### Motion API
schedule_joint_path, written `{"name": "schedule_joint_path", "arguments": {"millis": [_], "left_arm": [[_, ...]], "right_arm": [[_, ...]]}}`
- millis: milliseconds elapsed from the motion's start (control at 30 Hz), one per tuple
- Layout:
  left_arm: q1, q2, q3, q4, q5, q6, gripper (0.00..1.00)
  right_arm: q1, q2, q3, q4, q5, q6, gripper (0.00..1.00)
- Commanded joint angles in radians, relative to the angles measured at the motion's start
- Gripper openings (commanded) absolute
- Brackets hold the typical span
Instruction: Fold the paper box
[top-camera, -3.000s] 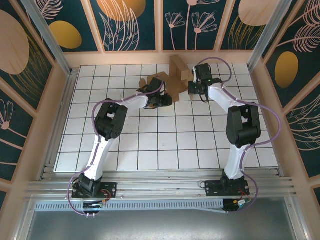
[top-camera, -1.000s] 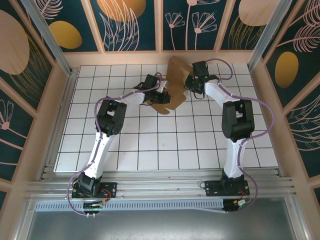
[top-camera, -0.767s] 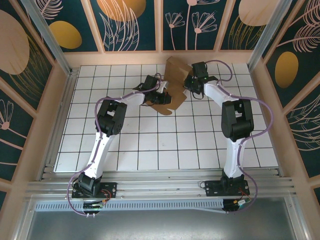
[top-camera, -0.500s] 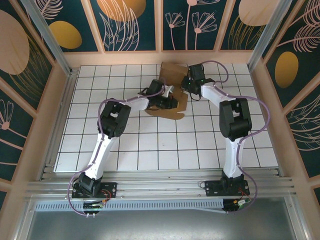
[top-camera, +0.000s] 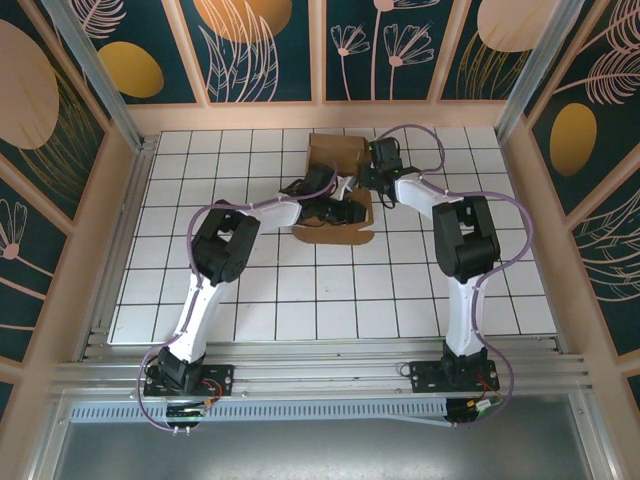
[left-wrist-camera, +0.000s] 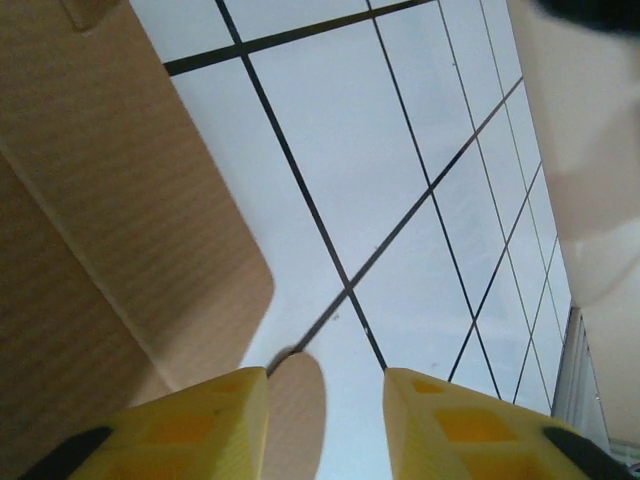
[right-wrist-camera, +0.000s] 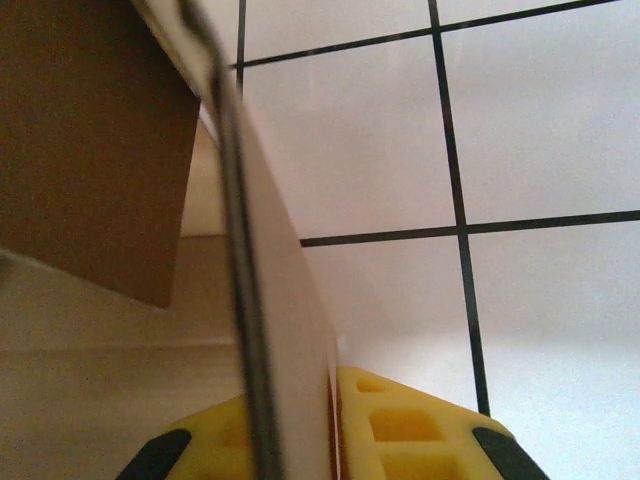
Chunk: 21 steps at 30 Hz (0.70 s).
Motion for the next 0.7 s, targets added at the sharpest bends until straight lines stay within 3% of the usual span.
{"name": "schedule_joint_path", "arguments": {"millis": [0, 233, 400, 533, 667], "left_arm": [[0.001, -0.134, -0.040, -0.004, -0.046, 0.032, 0.39], [0.025, -0.350, -0.151, 0.047, -0.134, 0.039, 0.46], [0.168, -0.520, -0.237, 0.051, -0.286, -0.083, 0.49], [0.278, -0.442, -0.081, -0.152, -0.319, -0.111, 0.62], [0.298, -0.289, 0.116, -0.294, -0.296, -0.051, 0.68]], "right_arm": [[0.028, 0.022, -0.018, -0.031, 0.077, -0.083, 0.13], [0.044, 0.029, -0.009, -0.035, 0.098, -0.103, 0.13], [0.048, 0.025, 0.004, -0.045, 0.106, -0.113, 0.12], [0.052, 0.022, 0.013, -0.049, 0.110, -0.125, 0.13], [0.054, 0.025, 0.021, -0.054, 0.110, -0.127, 0.12]]}}
